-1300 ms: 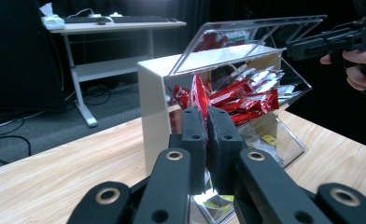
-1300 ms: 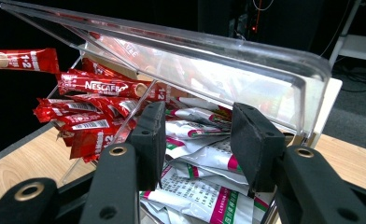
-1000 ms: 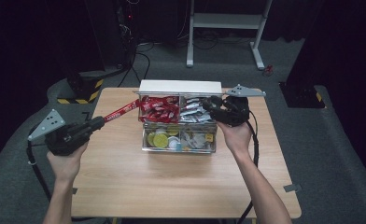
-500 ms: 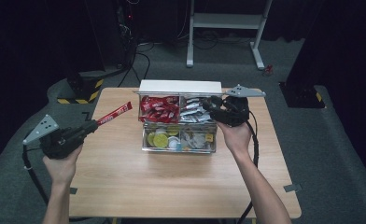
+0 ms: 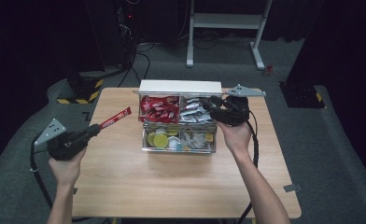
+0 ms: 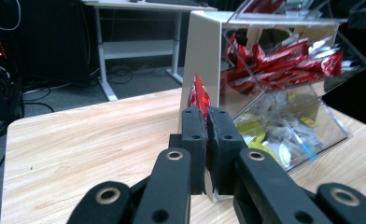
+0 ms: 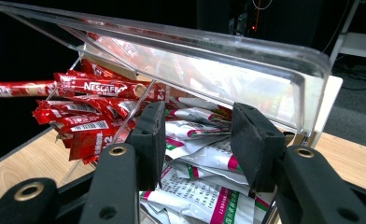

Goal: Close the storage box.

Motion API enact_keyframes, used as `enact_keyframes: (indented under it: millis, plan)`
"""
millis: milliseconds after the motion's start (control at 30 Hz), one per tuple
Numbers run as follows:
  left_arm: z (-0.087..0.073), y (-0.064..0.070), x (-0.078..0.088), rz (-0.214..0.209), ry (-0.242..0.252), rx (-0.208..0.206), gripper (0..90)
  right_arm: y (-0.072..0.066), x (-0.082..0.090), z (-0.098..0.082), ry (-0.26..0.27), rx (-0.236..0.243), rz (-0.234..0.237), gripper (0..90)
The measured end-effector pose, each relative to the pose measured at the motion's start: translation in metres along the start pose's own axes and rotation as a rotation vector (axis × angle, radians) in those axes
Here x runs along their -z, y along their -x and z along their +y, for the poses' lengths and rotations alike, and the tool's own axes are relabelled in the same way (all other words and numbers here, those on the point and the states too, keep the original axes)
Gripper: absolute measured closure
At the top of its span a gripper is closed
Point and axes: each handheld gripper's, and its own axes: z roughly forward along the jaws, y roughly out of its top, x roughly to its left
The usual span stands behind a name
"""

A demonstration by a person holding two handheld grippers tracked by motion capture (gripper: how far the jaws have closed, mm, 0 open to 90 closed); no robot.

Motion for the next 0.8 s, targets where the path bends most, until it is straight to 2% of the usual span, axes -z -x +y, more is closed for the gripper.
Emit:
enact_keyframes:
  millis: [400,500,800]
  plan:
    - [-0.012,0.001,-0.013,-0.001,-0.025,0.015,86.3,0.001,0.0,-0.001,0.008,-0.011,0.009,55.6]
    - [-0.017,0.0,-0.017,-0.001,-0.036,0.03,86.3,0.002,0.0,-0.001,0.011,-0.014,0.012,55.6]
    - [-0.027,0.001,-0.028,0.001,-0.057,0.035,86.3,0.002,-0.001,-0.002,0.013,-0.013,0.012,55.5]
